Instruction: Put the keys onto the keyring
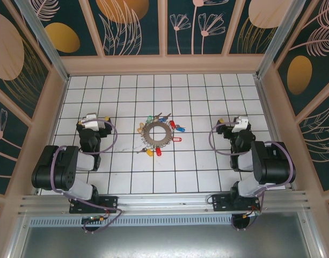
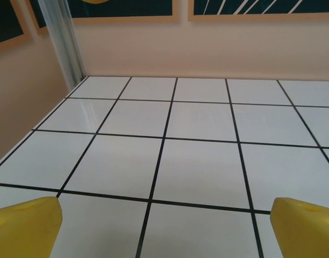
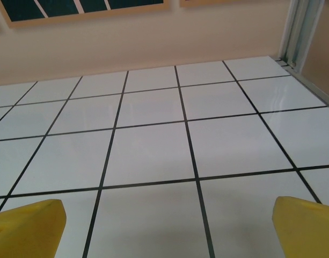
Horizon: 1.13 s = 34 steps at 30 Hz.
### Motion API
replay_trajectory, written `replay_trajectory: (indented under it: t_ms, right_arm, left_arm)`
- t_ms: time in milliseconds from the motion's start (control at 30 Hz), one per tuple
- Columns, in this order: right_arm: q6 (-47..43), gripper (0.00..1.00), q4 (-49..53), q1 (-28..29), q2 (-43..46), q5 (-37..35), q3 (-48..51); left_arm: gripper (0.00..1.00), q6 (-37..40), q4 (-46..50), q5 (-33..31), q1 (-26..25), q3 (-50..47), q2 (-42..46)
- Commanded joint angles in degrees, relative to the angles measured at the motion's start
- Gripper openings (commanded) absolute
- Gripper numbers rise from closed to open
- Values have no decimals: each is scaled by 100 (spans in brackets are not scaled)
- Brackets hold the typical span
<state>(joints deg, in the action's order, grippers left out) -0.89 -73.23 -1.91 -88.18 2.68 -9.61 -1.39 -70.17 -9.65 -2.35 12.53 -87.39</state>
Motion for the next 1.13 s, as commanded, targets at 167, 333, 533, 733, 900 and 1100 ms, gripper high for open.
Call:
replay_trajectory:
  t_ms: [167, 333, 533, 733, 900, 1100]
  right_arm:
    - [287, 99, 110, -17, -4, -425, -333]
    - [162, 99, 265, -2, -4, -163, -414]
    - [169, 99, 274, -10, 0, -136, -422]
    - [173, 99, 314, -20, -5, -93, -454]
    - [180, 99, 325, -28, -7, -90, -452]
    - [151, 99, 266, -16, -6, -61, -419]
  left_arm:
    - [99, -136, -388, 69, 24, 37, 28]
    - [99, -138, -411, 60, 24, 29, 29]
    - [99, -139, -410, 62, 24, 26, 25]
    - [99, -136, -414, 60, 24, 30, 27]
    - [99, -140, -410, 63, 24, 25, 22]
    - [99, -139, -403, 61, 24, 25, 29]
